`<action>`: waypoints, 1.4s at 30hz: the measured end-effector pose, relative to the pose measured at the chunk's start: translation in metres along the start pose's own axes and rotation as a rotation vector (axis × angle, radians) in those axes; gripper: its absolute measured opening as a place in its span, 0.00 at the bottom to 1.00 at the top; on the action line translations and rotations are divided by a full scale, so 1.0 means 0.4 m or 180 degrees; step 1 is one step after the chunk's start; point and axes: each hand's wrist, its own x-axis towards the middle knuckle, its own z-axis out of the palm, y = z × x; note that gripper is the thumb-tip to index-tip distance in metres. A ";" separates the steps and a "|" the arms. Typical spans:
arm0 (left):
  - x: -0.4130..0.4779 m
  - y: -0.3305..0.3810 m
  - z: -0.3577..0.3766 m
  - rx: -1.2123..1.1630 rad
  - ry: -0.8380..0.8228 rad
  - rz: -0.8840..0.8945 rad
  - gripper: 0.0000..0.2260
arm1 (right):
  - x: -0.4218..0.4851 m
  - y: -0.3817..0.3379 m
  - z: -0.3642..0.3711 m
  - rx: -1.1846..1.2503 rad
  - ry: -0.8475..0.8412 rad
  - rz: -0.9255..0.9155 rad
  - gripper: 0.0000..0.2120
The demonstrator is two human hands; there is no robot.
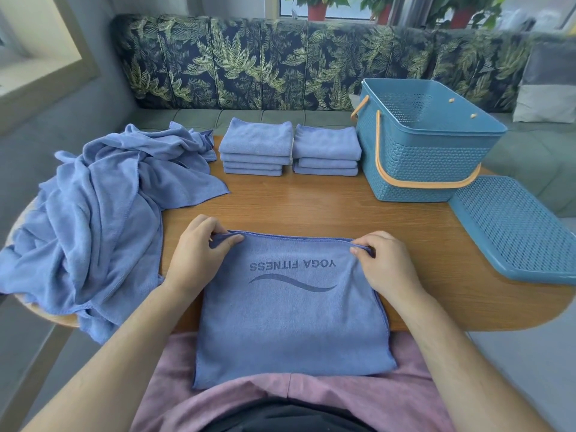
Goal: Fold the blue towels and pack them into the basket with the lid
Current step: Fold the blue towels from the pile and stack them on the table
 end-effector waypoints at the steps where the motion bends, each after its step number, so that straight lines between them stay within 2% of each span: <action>1: 0.001 0.003 -0.002 -0.0041 0.0013 -0.0056 0.13 | 0.000 -0.001 -0.003 0.0079 0.0056 0.0033 0.03; 7: 0.004 0.041 -0.040 -0.0784 -0.0064 -0.0682 0.04 | -0.002 -0.026 -0.042 0.0723 0.0143 0.0305 0.07; 12: 0.021 0.079 -0.108 -0.1382 -0.0197 -0.0786 0.01 | 0.013 -0.065 -0.127 0.1507 0.0162 0.0589 0.07; 16: 0.076 0.124 -0.165 -0.1573 -0.0184 -0.0640 0.03 | 0.055 -0.117 -0.209 0.1647 0.0084 0.0426 0.07; 19: 0.156 0.161 -0.216 -0.1299 -0.0105 -0.0435 0.05 | 0.116 -0.163 -0.271 0.1570 0.0091 0.0258 0.08; 21: 0.221 0.187 -0.255 -0.0968 -0.0016 -0.0303 0.02 | 0.168 -0.198 -0.309 0.1534 0.0096 0.0235 0.09; 27: 0.361 0.253 -0.339 -0.0761 -0.0002 -0.0179 0.05 | 0.291 -0.296 -0.406 0.1199 -0.0150 0.0049 0.04; 30: 0.371 0.281 -0.370 -0.0580 -0.0058 -0.0154 0.03 | 0.307 -0.324 -0.455 0.1034 -0.0305 0.0057 0.04; 33: 0.361 0.302 -0.400 -0.0307 -0.0051 -0.0030 0.06 | 0.286 -0.354 -0.509 0.0877 -0.0433 -0.0036 0.03; 42: 0.349 0.378 -0.499 -0.0260 -0.0043 0.0171 0.03 | 0.245 -0.413 -0.636 0.0578 -0.0465 -0.0501 0.04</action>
